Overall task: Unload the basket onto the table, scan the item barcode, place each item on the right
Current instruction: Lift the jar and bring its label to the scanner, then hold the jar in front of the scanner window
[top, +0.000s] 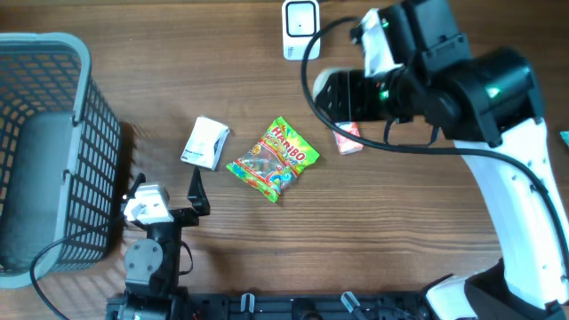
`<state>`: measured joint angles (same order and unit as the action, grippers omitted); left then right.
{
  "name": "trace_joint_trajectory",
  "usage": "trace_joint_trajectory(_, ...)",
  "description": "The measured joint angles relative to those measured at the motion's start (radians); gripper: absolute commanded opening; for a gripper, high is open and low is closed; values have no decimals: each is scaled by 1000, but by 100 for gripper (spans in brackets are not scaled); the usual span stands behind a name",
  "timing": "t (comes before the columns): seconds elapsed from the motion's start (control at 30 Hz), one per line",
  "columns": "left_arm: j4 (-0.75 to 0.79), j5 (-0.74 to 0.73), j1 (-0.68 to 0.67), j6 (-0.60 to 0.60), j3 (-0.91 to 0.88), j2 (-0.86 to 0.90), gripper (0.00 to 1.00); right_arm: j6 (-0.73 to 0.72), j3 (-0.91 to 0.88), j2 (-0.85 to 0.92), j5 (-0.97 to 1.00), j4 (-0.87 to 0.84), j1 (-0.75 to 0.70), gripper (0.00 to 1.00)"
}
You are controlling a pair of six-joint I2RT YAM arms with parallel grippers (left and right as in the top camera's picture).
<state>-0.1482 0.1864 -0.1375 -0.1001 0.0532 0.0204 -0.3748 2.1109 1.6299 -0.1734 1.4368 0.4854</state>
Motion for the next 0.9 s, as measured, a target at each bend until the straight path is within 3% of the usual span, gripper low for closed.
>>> trace_joint_trajectory(0.13,0,0,0,0,0,0,100,-10,-63,21,139,-239,0,48)
trace_joint_trajectory(0.37,0,0,0,0,0,0,100,73,-321,124,315,-818,0,46)
trace_joint_trajectory(0.47,0,0,0,0,0,1,100,97,-344,175,358,-927,0,45)
trace_joint_trajectory(0.67,-1,3,0,0,0,1,100,234,-346,364,441,-1323,0,46)
trace_joint_trajectory(0.9,0,3,0,0,0,1,100,330,-352,618,525,-1698,-3,57)
